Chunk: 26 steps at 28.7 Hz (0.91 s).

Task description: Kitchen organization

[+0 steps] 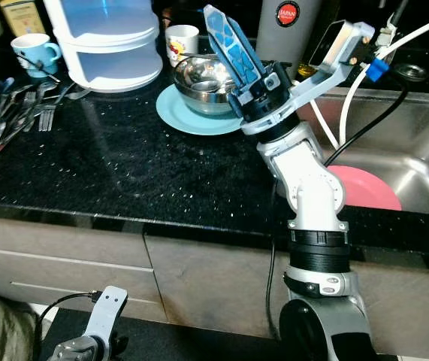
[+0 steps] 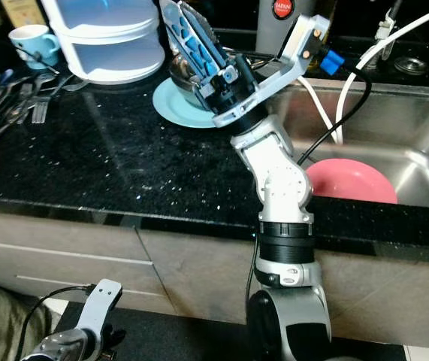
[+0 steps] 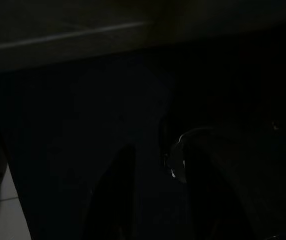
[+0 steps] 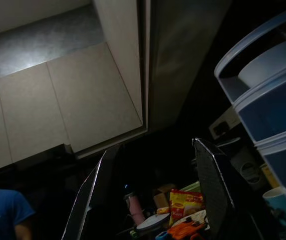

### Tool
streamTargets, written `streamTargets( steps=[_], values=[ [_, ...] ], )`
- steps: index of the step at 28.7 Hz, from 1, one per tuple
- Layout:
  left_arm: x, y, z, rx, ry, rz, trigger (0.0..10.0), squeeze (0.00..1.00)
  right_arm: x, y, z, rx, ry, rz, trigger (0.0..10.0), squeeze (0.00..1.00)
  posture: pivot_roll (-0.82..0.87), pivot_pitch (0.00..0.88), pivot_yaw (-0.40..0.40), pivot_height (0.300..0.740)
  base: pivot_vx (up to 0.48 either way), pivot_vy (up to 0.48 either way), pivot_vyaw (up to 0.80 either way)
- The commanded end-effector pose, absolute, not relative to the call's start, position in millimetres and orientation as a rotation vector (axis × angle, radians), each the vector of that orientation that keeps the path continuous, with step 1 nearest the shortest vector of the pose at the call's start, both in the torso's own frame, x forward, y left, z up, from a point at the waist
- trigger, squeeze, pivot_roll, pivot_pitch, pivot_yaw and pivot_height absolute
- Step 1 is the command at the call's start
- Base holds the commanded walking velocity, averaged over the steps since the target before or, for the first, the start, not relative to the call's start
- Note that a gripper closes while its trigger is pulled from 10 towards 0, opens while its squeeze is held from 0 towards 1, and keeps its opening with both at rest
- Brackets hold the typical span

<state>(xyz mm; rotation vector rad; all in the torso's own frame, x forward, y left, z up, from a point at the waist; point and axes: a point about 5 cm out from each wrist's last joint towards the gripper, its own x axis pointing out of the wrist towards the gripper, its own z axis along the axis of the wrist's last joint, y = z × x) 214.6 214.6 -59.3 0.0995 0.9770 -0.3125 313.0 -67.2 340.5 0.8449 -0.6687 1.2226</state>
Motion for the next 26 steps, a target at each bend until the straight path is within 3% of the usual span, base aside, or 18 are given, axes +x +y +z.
streamTargets(
  steps=[1,7,26],
  values=[
    [208.9,217.9,-62.0,0.113,1.002,-0.316,10.0,0.0,306.5,-64.2,342.2,0.846,-0.671,1.255,10.0,0.0,0.08,0.121,0.003,0.74,0.431,0.0,0.0],
    [209.0,218.1,-61.9,0.104,1.004,-0.31,10.0,0.0,301.4,-70.7,344.6,0.857,-0.687,1.248,10.0,0.0,0.08,0.12,0.007,0.74,0.397,0.0,0.0],
    [208.6,216.4,-61.9,0.072,1.008,-0.33,10.0,0.0,299.8,-74.4,350.5,0.85,-0.691,1.232,10.0,0.0,0.07,0.125,0.007,0.74,0.0,0.0,0.0]
  ],
)
